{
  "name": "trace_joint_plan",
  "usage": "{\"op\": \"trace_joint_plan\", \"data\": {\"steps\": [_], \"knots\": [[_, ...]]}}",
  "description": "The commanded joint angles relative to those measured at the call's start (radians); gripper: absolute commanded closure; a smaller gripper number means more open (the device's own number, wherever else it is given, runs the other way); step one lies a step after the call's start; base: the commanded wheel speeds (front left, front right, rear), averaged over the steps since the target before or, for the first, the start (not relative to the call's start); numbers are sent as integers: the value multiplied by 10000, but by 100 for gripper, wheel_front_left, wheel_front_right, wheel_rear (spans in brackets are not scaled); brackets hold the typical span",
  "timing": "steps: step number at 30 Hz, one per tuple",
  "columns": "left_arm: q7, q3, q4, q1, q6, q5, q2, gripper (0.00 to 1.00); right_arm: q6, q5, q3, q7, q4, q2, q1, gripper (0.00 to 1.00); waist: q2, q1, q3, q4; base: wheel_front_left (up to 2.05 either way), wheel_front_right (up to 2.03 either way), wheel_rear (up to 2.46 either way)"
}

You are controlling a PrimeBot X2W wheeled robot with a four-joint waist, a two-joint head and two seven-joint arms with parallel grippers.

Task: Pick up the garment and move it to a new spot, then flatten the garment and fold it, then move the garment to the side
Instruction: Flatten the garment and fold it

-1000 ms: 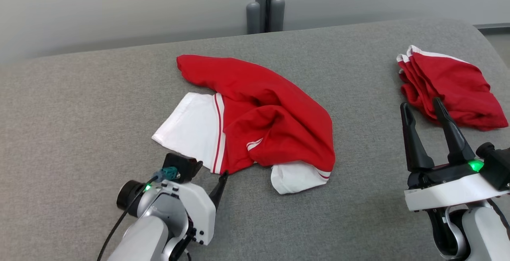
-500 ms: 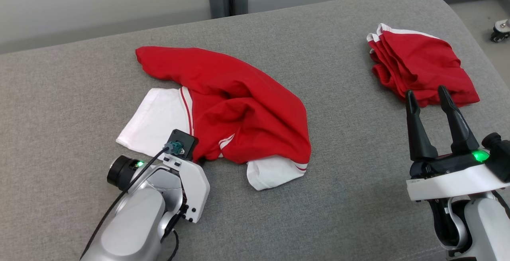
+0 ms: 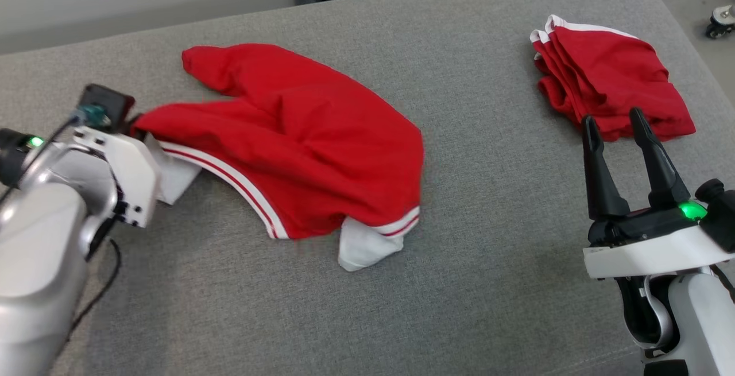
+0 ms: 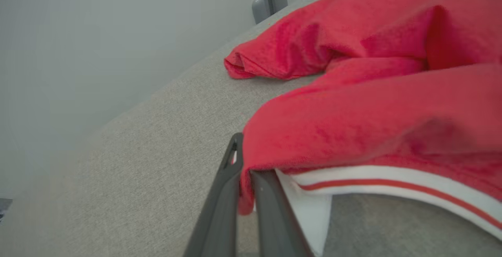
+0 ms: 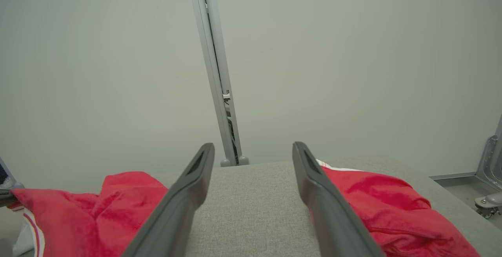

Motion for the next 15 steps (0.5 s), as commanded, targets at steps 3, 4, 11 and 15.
{"op": "trace_joint_plan", "data": {"steps": [3, 4, 11, 15], "knots": [[-404, 21, 570, -826, -143, 45, 516, 100, 2, 64, 174, -47, -6, -78, -295, 0, 0, 0, 333, -244, 0, 0, 0], [-617, 3, 785, -1059, -158, 72, 662, 100, 2, 78, 227, -47, 8, -69, -368, 0, 0, 0, 390, -307, 0, 0, 0], [-1931, -373, 2516, -2035, -227, 153, 1021, 0, 2, 112, 469, -47, 137, -14, -668, 0, 0, 0, 542, -496, 0, 0, 0], [-2462, -437, 3404, -2133, -242, -81, 692, 0, 2, 122, 541, -47, 276, 1, -612, 0, 0, 0, 335, -306, 0, 0, 0]]}}
